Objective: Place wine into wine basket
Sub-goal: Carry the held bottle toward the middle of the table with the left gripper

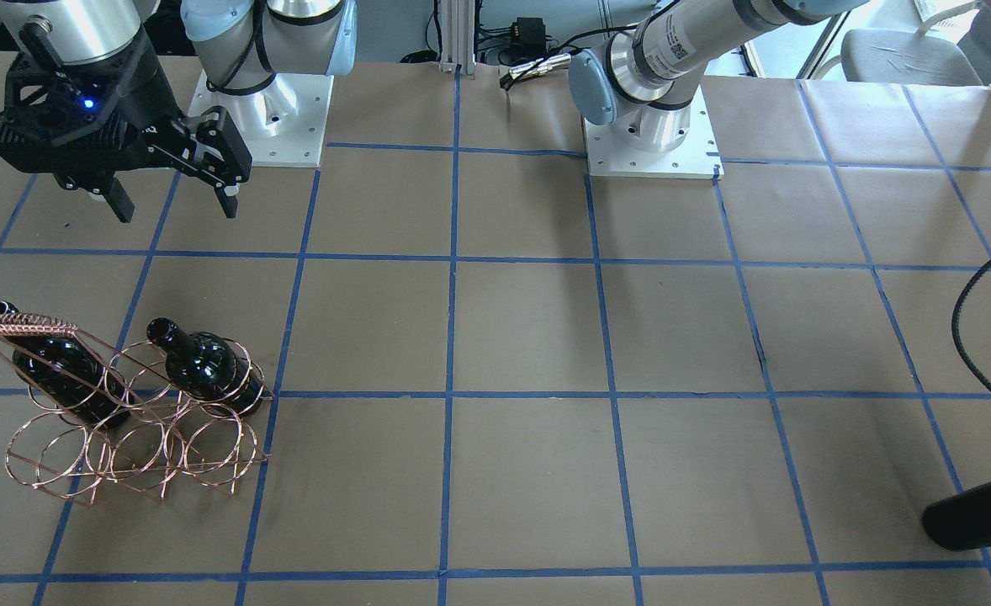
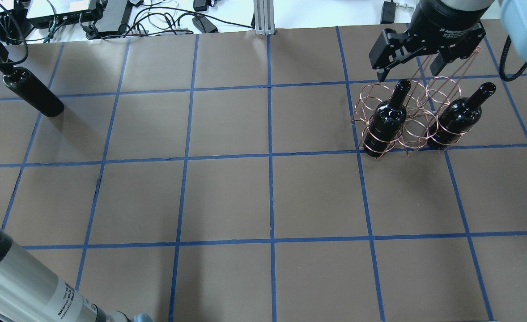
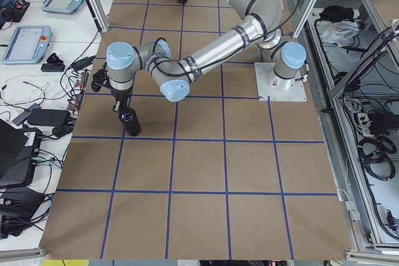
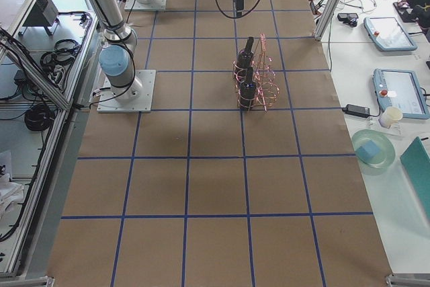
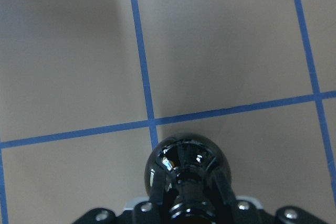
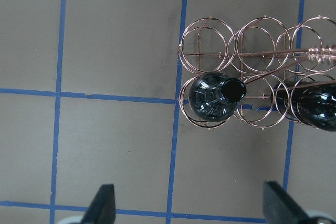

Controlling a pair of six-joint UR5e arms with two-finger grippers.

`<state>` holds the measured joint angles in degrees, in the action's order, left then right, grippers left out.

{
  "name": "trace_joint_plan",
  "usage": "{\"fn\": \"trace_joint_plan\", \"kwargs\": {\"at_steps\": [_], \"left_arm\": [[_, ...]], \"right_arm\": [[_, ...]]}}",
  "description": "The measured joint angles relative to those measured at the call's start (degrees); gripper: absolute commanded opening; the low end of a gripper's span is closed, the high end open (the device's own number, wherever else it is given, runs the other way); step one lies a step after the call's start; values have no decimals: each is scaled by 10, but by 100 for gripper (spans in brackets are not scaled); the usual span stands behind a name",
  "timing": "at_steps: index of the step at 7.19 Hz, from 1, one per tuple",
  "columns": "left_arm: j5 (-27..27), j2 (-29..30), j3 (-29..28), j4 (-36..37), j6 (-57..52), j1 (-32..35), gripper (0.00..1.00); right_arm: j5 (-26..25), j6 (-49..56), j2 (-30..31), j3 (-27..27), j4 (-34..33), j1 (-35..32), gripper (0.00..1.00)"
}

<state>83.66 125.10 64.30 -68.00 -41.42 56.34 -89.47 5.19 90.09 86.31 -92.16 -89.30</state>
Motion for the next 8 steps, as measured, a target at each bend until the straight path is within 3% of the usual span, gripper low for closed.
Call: {"fn": "trace_joint_plan", "kwargs": {"at_steps": [5,8], "left_arm": [[2,-30,4,-44,8,3,0],[7,-115,72,-71,121,74,0]], "right_arm": [[0,0,0,0,0,0,100],[-1,0,0,1,-1,-1,100]]}}
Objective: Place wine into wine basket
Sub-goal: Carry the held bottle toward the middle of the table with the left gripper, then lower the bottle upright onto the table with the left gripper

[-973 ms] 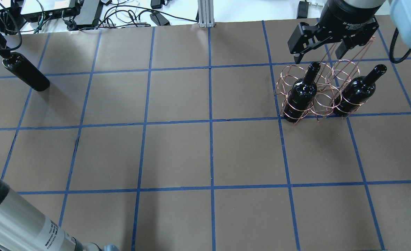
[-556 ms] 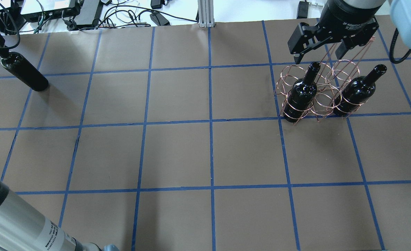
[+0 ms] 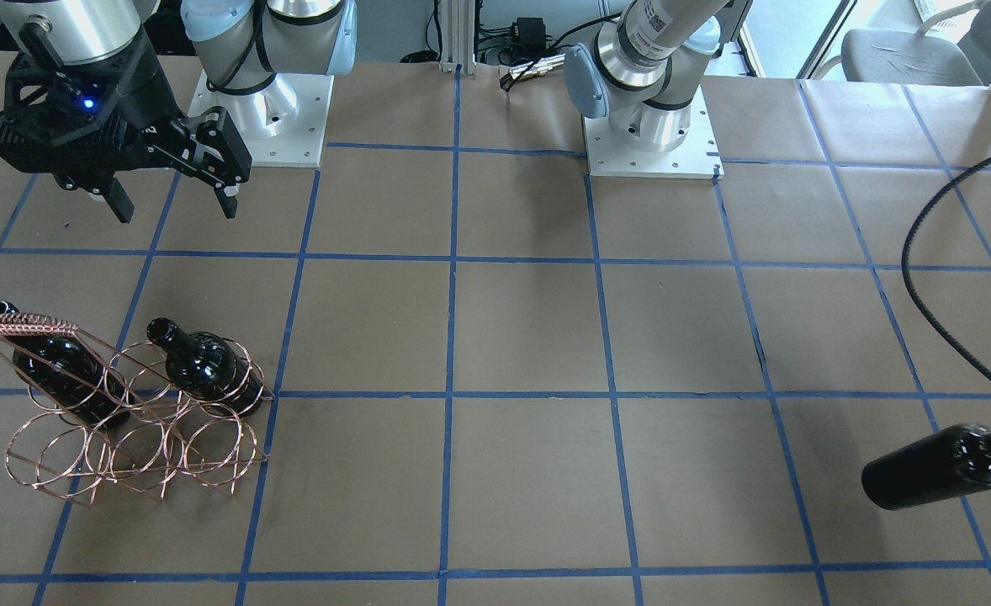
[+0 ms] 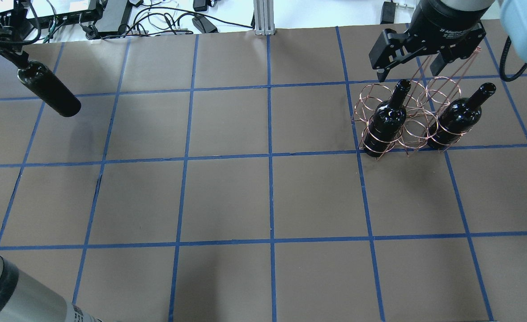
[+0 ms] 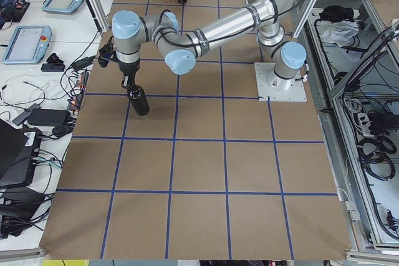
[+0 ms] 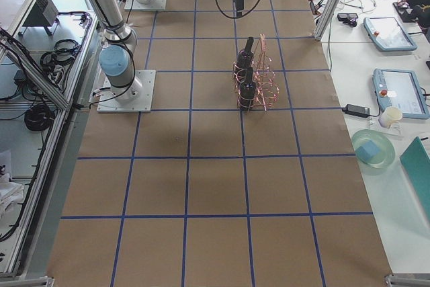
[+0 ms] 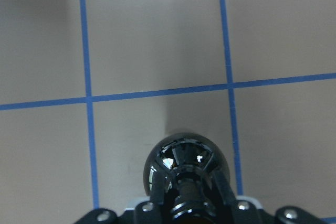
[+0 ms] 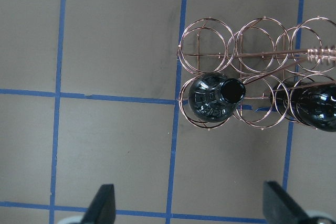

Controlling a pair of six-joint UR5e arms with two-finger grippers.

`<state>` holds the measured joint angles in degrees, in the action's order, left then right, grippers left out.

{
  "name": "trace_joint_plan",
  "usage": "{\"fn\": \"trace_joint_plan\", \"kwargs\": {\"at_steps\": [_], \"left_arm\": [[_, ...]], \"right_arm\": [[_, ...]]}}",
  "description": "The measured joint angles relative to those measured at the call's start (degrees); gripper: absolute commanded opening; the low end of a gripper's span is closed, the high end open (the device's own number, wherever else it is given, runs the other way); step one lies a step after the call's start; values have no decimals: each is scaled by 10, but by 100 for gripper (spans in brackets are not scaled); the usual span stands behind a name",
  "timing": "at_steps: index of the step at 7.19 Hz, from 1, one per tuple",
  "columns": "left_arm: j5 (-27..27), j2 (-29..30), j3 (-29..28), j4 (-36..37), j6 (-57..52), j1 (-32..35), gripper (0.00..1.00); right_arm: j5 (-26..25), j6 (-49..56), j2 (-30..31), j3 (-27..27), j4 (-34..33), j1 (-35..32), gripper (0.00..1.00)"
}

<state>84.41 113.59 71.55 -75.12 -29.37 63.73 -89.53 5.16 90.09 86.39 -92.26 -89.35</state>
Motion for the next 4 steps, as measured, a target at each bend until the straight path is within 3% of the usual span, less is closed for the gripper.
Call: {"fn": "trace_joint_plan", "kwargs": {"at_steps": [4], "left_arm": [[1,-131,166,5,177,145,0]], "right_arm": [[1,-1,1,7,0,-1,100]]}}
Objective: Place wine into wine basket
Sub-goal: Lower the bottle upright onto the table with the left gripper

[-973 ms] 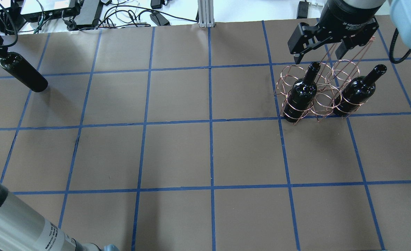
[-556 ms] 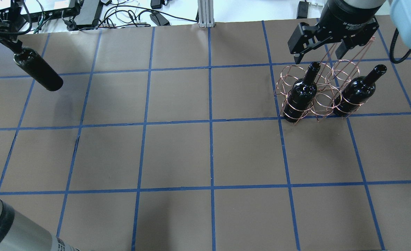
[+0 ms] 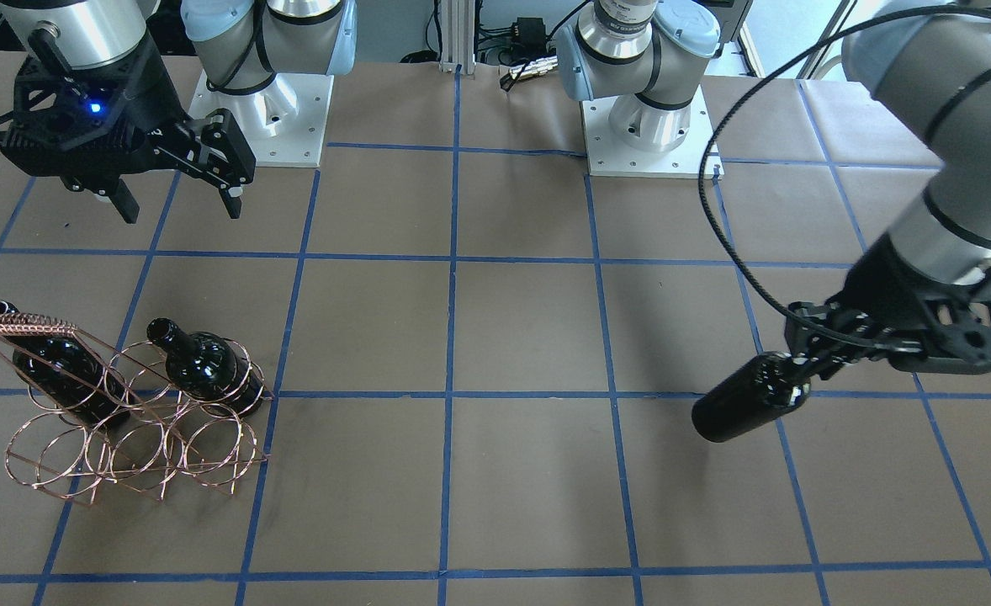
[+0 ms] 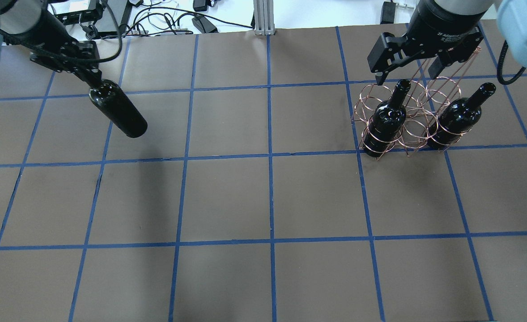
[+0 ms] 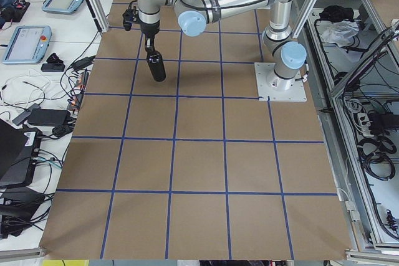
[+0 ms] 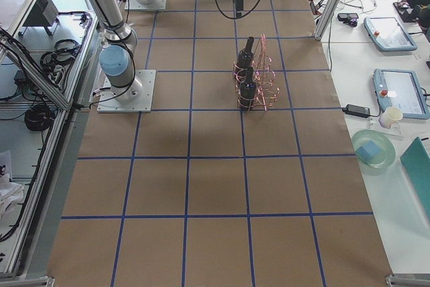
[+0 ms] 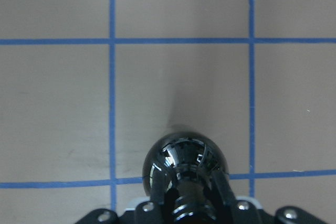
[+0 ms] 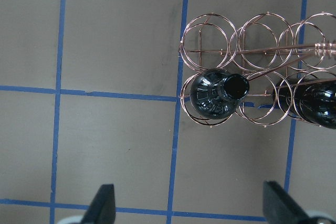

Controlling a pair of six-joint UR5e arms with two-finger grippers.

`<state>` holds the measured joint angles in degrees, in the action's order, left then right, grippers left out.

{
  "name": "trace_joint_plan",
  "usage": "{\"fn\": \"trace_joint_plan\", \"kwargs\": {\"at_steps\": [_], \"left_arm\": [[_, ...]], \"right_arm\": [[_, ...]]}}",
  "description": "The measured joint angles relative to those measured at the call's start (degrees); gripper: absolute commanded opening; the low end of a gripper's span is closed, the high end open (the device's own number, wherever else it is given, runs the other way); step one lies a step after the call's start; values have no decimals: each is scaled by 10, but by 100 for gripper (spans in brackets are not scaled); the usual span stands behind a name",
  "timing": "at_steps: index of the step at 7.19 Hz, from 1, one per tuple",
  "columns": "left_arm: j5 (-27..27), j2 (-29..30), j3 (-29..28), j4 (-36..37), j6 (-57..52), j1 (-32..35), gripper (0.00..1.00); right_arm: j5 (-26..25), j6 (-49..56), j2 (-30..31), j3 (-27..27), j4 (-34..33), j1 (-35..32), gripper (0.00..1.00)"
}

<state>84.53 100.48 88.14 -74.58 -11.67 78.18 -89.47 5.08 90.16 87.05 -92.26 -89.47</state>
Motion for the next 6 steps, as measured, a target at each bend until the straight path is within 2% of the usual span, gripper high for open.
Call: {"fn": "trace_joint_plan", "kwargs": {"at_steps": [3,6], "left_arm": [[39,-49,60,19,61,104,0],[63,-59,107,69,84,145,0]], "right_arm": [[1,0,0,1,-4,0,100],[1,0,0,2,-8,-1,100]]}}
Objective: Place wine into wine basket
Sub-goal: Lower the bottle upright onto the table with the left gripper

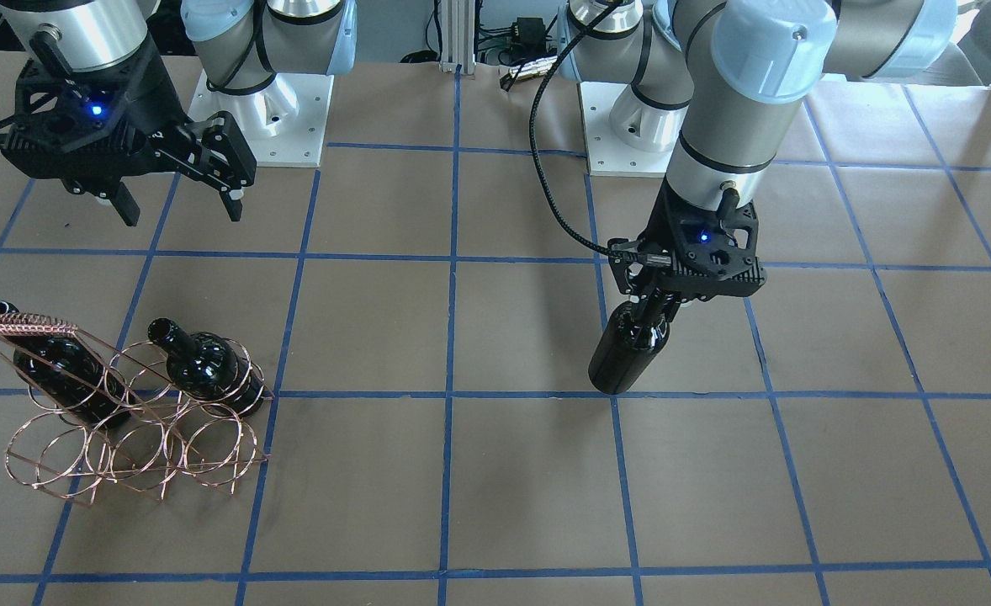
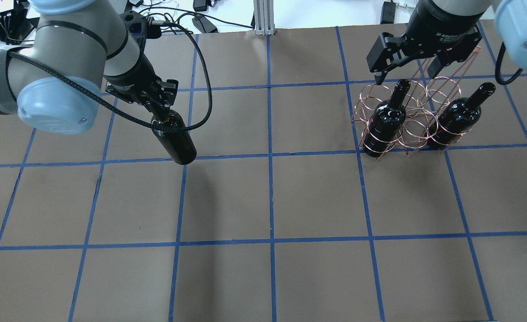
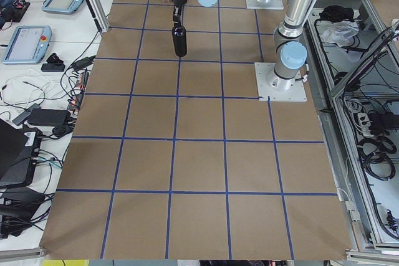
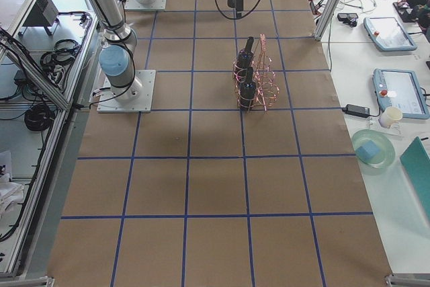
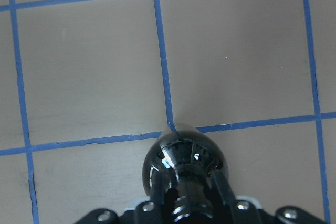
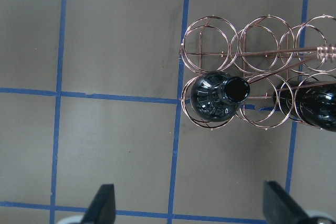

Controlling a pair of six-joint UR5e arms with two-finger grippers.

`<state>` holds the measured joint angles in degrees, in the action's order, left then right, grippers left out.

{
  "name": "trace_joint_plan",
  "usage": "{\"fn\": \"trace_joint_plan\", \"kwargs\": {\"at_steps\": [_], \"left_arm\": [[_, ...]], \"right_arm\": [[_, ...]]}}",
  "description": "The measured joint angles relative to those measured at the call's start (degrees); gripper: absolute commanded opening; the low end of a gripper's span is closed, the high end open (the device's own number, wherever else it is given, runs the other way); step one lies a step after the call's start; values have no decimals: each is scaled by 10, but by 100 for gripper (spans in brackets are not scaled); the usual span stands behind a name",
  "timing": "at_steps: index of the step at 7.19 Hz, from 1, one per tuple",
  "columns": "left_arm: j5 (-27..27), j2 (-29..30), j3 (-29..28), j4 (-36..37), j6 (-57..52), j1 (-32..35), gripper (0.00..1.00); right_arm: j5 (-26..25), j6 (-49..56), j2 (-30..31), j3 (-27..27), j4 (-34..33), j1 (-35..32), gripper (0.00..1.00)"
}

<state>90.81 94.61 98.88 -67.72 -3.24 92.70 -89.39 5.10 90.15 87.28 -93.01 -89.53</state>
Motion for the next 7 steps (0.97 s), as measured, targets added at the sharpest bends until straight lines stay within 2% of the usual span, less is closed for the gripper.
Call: {"fn": "trace_joint_plan", "kwargs": {"at_steps": [2,6,7], "left_arm": [[1,1,26,30,1,12,0],[0,1,39,36,1,21,0],[-1,1,44,36,1,22,22]], "right_arm": [[0,0,0,1,-1,0,100],[0,0,0,2,-1,0,100],[0,0,0,2,-1,0,100]]}}
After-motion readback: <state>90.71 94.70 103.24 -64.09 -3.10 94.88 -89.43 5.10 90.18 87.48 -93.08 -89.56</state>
